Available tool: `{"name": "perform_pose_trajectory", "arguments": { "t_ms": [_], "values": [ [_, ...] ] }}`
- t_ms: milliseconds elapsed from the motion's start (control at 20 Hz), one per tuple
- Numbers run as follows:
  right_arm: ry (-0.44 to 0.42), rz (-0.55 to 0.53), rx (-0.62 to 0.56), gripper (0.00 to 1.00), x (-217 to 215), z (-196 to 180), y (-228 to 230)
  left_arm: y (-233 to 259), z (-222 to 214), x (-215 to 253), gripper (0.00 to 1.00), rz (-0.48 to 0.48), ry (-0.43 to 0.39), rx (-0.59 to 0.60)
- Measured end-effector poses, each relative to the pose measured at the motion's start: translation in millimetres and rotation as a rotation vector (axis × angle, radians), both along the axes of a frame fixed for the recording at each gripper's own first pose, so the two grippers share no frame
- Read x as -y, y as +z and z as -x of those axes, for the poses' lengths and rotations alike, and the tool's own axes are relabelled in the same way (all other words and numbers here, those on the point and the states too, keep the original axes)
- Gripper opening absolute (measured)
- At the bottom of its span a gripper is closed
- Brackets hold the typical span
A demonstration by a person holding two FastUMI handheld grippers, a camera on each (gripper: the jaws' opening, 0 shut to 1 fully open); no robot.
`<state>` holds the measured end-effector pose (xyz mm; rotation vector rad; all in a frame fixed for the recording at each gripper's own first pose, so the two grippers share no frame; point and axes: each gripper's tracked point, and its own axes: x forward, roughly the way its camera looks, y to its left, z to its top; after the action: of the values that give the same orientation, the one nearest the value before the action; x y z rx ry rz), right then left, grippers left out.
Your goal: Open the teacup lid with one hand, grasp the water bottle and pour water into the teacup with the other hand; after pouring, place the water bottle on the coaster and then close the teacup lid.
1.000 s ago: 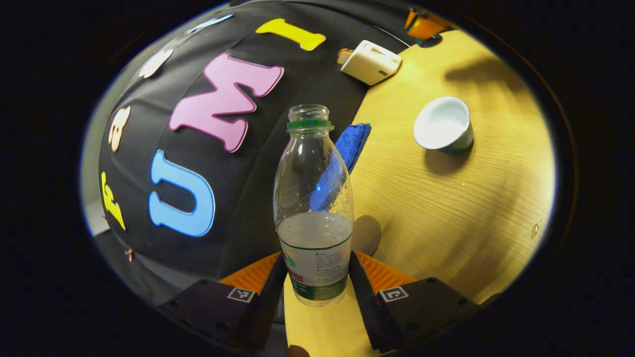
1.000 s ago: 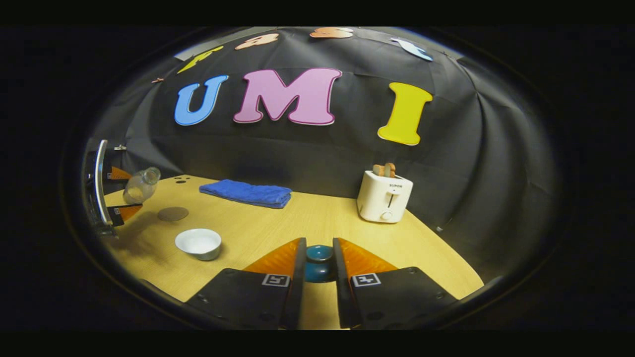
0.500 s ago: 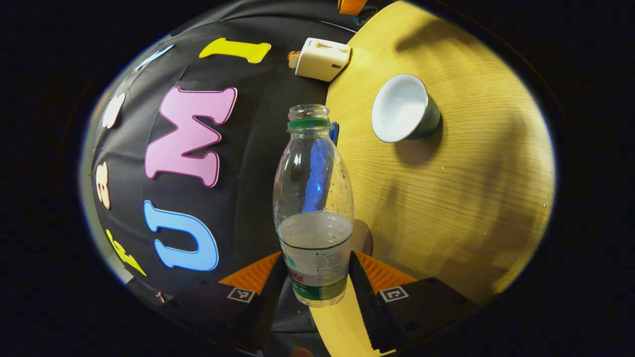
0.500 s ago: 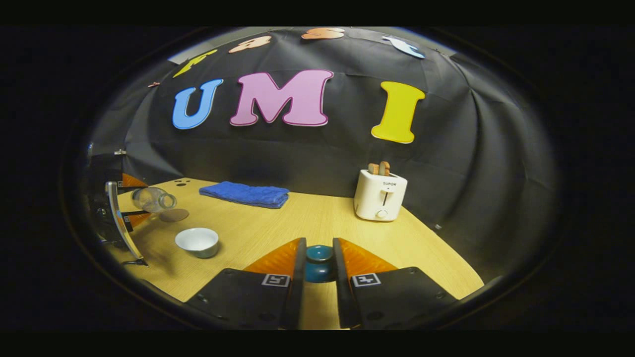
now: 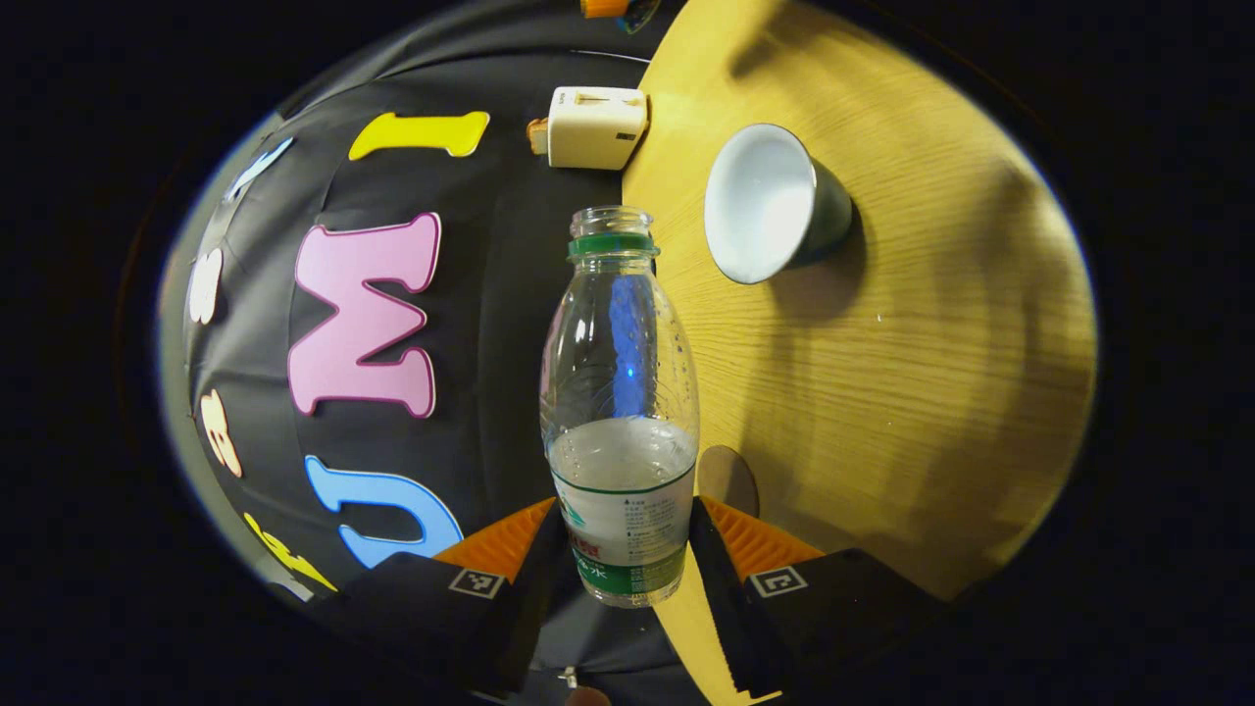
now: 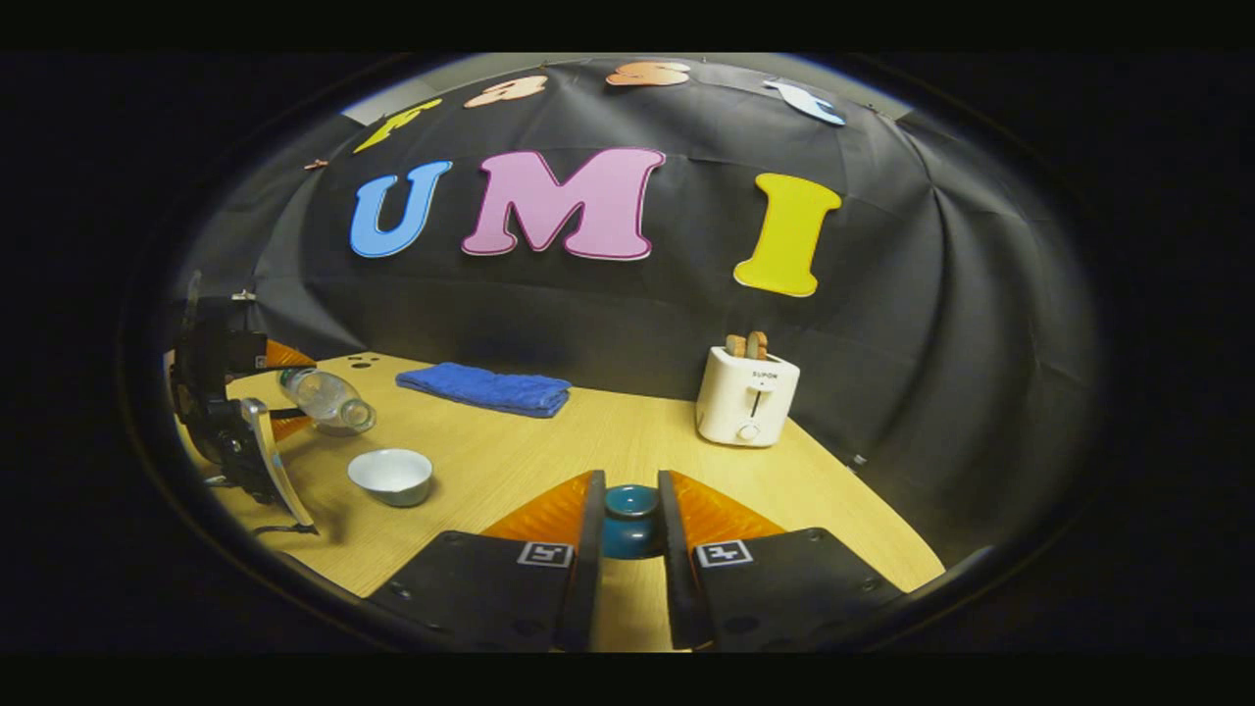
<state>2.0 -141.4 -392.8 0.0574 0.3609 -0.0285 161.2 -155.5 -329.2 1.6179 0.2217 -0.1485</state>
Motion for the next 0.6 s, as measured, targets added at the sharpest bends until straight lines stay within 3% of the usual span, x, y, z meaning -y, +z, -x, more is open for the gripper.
{"name": "perform_pose_trajectory", "arguments": {
  "t_ms": [200, 250, 350, 600],
  "values": [
    [0.005, 0.004, 0.004, 0.36, -2, -1, 4, 1, -6, -1, 0.75, -0.084, -0.042, 0.011],
    [0.005, 0.007, 0.005, 0.26, -2, 0, 5, 4, -6, -1, 0.75, -0.09, -0.047, 0.014],
    [0.006, 0.007, 0.002, 0.36, -1, 0, 5, 4, -10, 0, 0.75, -0.102, -0.054, 0.017],
    [0.007, 0.016, 0.004, 0.33, 4, 2, 6, 7, -19, -1, 0.75, -0.203, -0.095, 0.045]
  ]
}}
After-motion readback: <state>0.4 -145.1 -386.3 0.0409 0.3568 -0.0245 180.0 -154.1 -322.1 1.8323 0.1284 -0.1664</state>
